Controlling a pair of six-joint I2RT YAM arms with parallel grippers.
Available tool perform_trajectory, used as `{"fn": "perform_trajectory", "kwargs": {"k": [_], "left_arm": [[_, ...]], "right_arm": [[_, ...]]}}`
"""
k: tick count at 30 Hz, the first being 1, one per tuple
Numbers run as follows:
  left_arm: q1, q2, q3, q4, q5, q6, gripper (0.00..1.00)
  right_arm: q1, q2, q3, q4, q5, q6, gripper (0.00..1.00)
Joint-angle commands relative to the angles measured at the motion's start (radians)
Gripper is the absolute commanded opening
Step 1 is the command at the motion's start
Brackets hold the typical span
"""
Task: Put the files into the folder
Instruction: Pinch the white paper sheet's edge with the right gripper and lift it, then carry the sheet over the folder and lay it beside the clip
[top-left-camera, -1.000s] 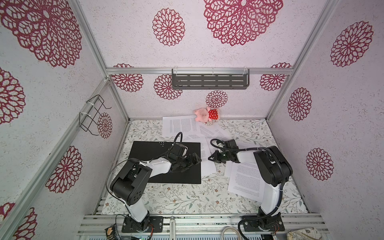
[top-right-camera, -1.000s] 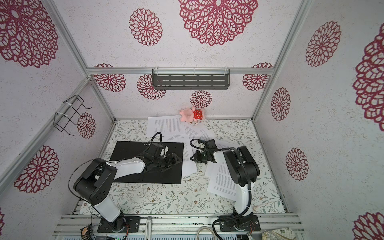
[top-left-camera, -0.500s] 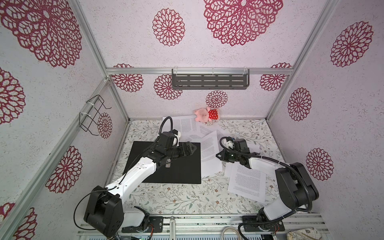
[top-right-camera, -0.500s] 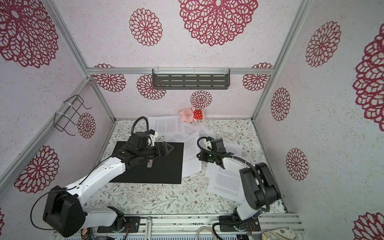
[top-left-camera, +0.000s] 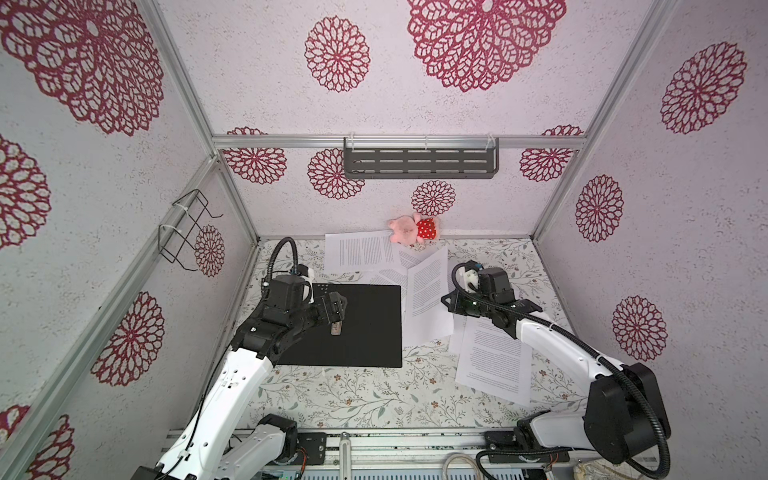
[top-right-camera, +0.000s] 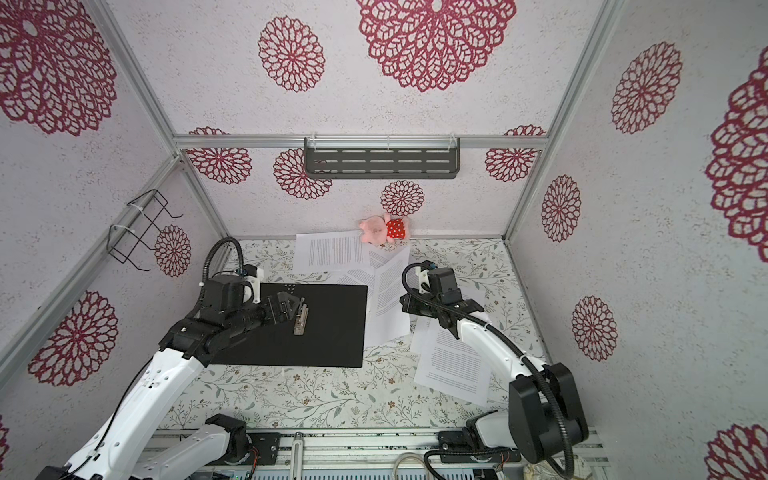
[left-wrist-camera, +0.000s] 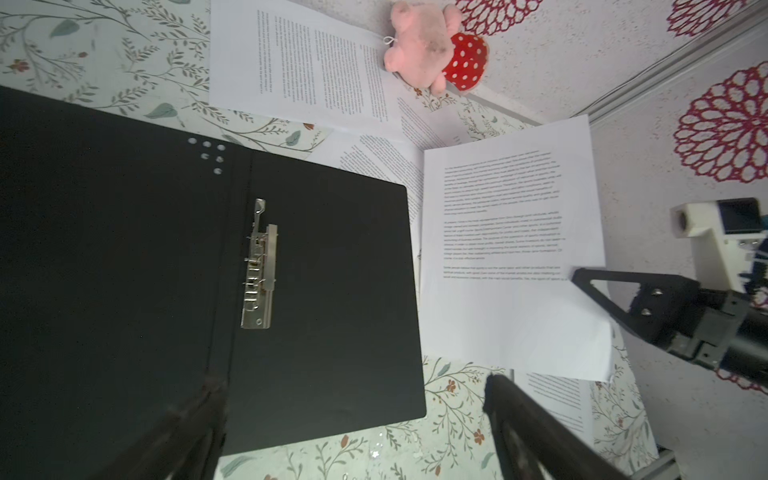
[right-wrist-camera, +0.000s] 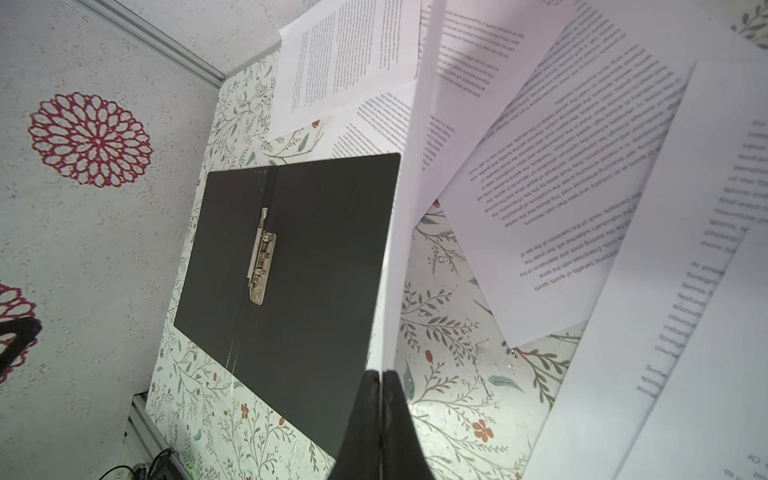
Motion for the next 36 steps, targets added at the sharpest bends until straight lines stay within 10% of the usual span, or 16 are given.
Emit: {"fn": "perform_trajectory", "kwargs": {"k": [1, 21, 36], "left_arm": [[0.015, -0.029, -0.027, -0.068, -0.041, 0.072, 0.99], [0.053, -0.050, -0.087, -0.044, -0.054, 0.104, 0.99], [0.064, -0.033, -0.087, -0.038, -0.034, 0.099, 0.99]], "right_arm": [[0.035, -0.017, 0.068, -0.041, 0.042, 0.019, 0.00], [0.280, 0.241, 0.410, 0.098, -0.068, 0.142, 0.00], [0.167, 0.351, 0.134, 0.385, -0.087, 0.277, 0.00]]}}
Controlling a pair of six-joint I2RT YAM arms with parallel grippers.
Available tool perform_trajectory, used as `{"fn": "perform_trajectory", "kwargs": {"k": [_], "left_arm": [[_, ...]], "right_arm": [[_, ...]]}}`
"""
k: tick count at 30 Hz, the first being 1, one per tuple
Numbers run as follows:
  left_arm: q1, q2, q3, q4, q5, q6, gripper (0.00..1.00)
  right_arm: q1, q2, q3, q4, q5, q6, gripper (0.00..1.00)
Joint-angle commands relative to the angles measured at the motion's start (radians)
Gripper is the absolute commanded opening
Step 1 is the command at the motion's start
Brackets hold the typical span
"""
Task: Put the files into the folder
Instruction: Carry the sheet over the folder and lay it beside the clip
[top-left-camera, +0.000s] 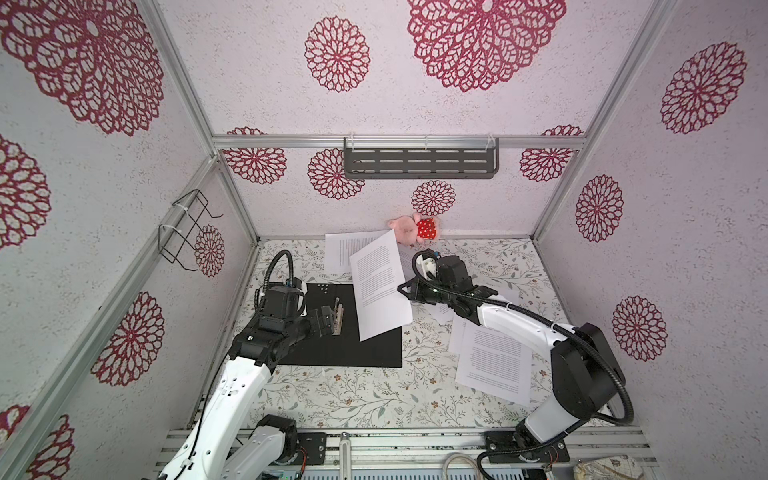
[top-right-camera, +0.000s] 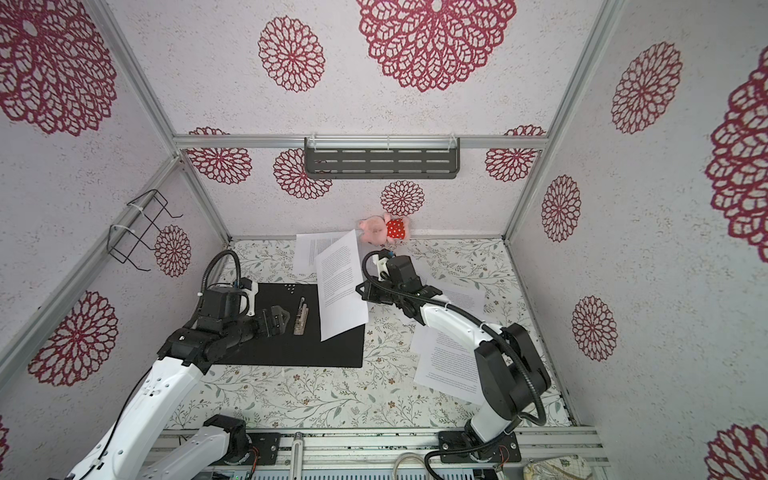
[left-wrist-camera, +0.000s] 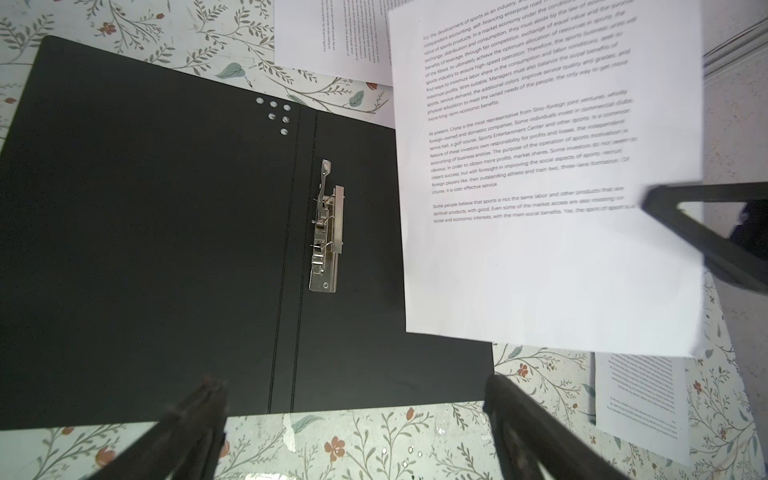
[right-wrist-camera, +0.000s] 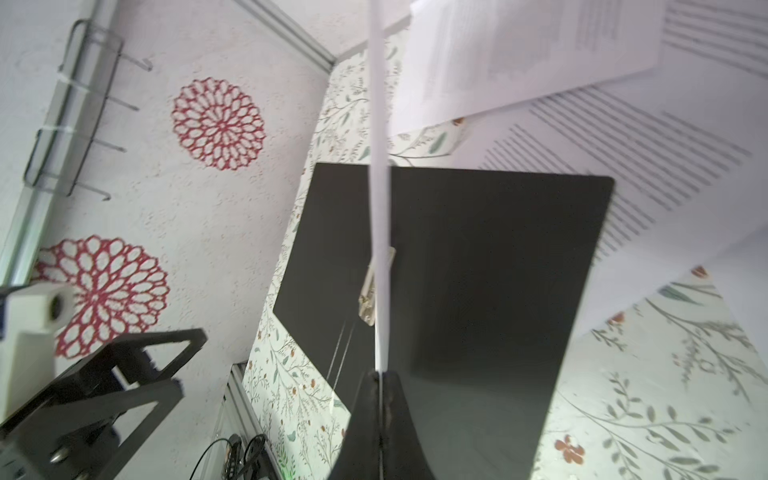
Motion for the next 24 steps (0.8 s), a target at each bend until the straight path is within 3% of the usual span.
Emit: {"fn": "perform_trajectory", "kwargs": {"k": [1, 8, 24], "left_arm": [[0.009, 0.003, -0.002, 0.009, 0.008, 0.017, 0.99], [0.010, 0.009, -0.002, 0.010, 0.009, 0.016, 0.99], [0.010, 0.021, -0.002, 0.003, 0.013, 0.021, 0.99]], "right_arm": [[-0.014, 0.077, -0.043, 0.139, -0.015, 0.087, 0.00], [0.024, 0.235, -0.096, 0.274, -0.015, 0.279, 0.00], [0.077, 0.211, -0.125, 0.241, 0.050, 0.317, 0.00]]}}
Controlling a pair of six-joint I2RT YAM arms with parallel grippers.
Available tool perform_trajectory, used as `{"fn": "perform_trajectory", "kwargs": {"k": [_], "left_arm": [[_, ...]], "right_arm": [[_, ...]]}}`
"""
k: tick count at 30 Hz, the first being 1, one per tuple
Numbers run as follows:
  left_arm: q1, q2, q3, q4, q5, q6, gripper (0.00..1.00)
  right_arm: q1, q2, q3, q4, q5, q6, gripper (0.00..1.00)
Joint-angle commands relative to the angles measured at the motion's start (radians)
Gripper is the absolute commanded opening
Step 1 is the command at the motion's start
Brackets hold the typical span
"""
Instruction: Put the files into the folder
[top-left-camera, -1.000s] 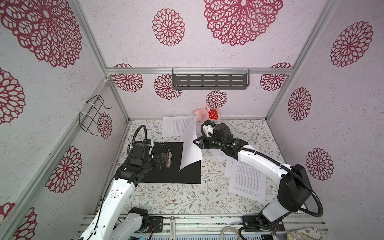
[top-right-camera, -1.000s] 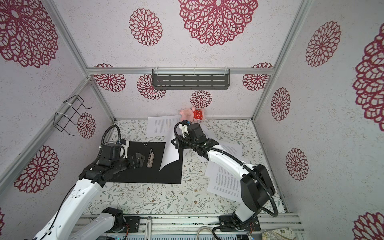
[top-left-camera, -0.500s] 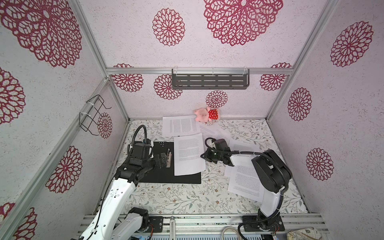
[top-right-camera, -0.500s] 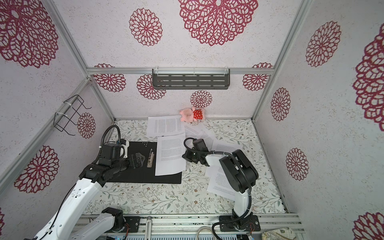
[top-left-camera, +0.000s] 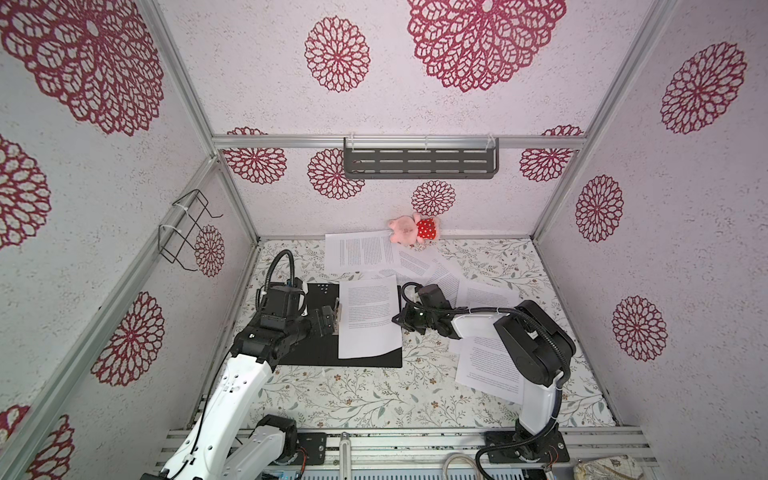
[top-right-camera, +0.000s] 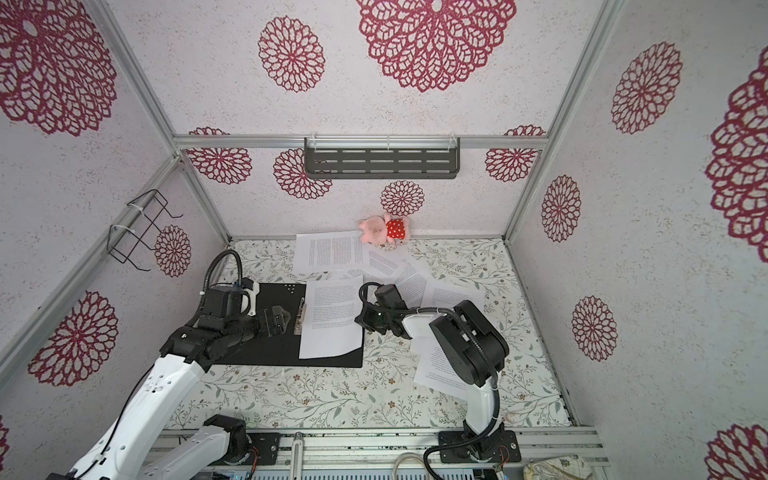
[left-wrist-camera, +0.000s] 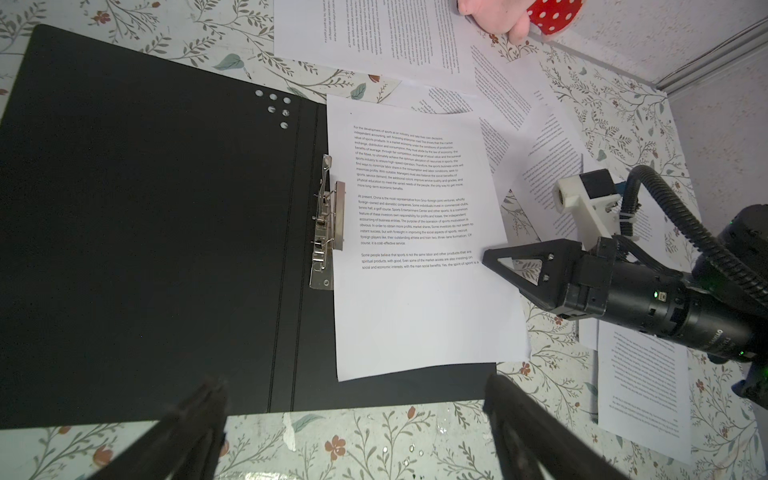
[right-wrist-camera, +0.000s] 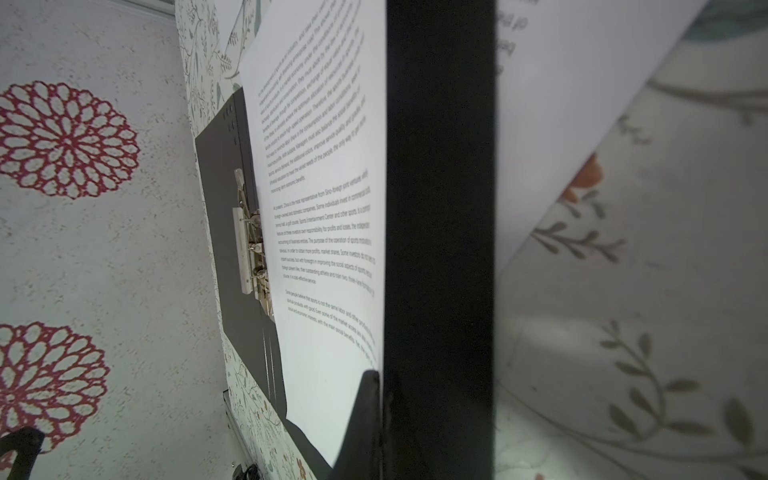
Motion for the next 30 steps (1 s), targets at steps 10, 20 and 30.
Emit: {"fn": "perform_trajectory", "kwargs": {"k": [10, 20, 30], "left_arm": [[0.010, 0.009, -0.001, 0.003, 0.011, 0.019, 0.99], [0.010, 0.014, -0.001, 0.002, 0.013, 0.021, 0.99], [0.009, 0.020, -0.001, 0.003, 0.018, 0.017, 0.99]], "right_arm": [[0.027, -0.057, -0.026, 0.037, 0.037, 0.053, 0.00], [0.048, -0.082, -0.038, -0.001, 0.066, 0.034, 0.00], [0.065, -0.105, -0.076, 0.011, 0.084, 0.052, 0.00]]}}
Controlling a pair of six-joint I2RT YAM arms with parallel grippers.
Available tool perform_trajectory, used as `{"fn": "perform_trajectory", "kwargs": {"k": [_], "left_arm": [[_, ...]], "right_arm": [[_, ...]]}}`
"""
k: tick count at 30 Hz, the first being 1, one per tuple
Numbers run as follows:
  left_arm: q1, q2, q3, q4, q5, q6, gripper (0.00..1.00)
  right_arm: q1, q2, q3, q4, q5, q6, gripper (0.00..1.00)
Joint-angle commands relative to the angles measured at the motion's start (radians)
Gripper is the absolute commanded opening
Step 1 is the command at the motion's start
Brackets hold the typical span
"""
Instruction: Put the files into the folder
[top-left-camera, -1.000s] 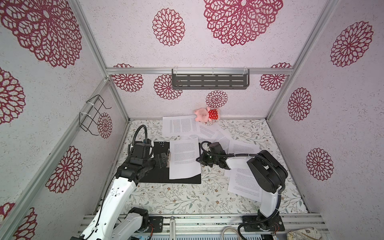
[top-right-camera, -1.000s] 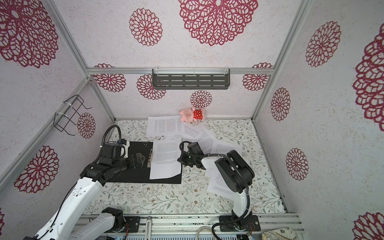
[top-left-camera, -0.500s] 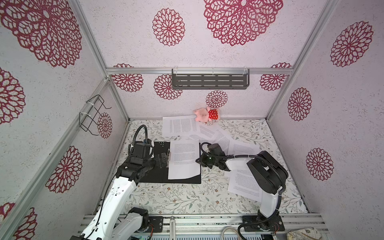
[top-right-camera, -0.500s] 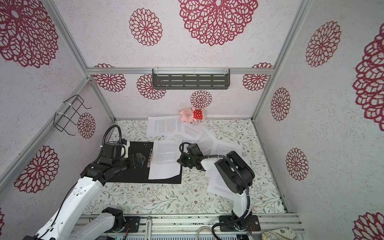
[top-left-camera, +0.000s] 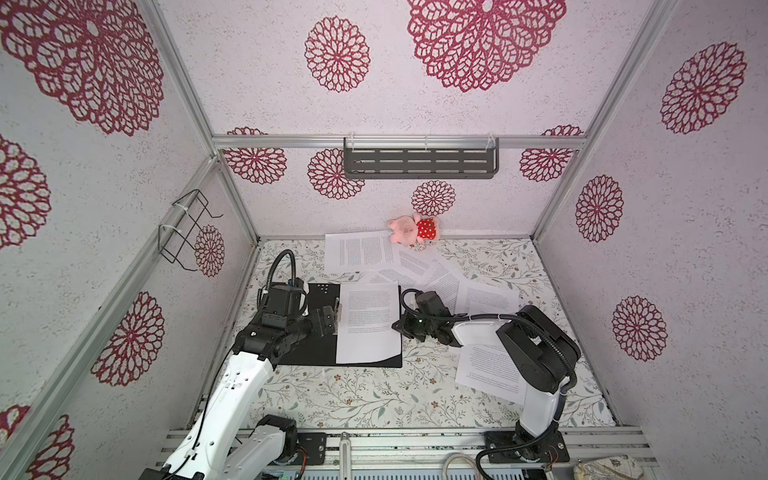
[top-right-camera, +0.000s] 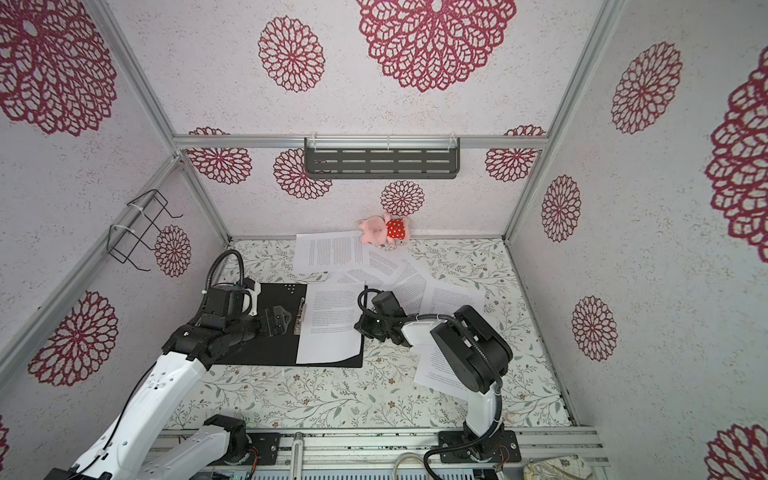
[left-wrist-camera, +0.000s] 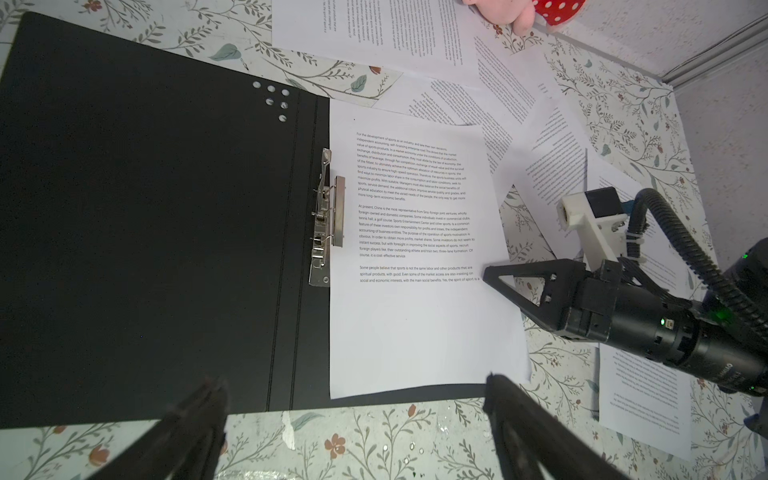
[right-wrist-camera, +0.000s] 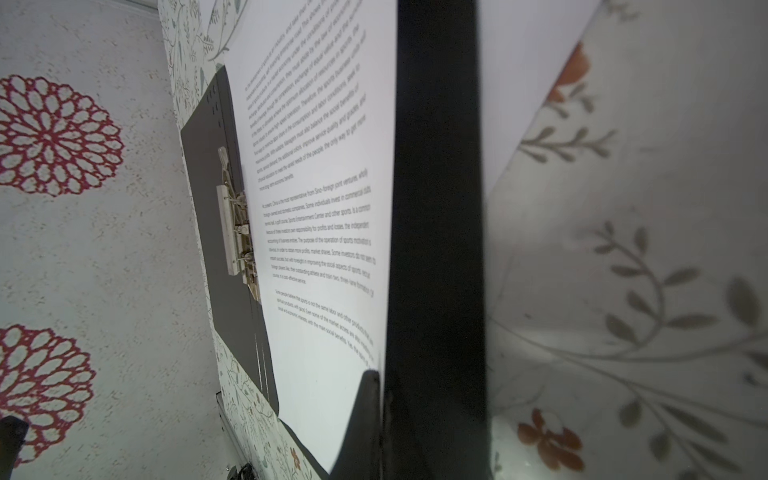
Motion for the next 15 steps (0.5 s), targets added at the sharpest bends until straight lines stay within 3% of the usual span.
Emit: {"fn": "perform_trajectory", "kwargs": {"k": [1, 15], "left_arm": [[0.009, 0.001, -0.003, 0.003, 0.010, 0.018, 0.99], [0.011, 0.004, -0.001, 0.003, 0.012, 0.019, 0.99]], "right_arm": [[0.011, -0.056, -0.007, 0.006, 0.026, 0.016, 0.00], [0.037, -0.044, 0.006, 0.016, 0.044, 0.040, 0.00]]}}
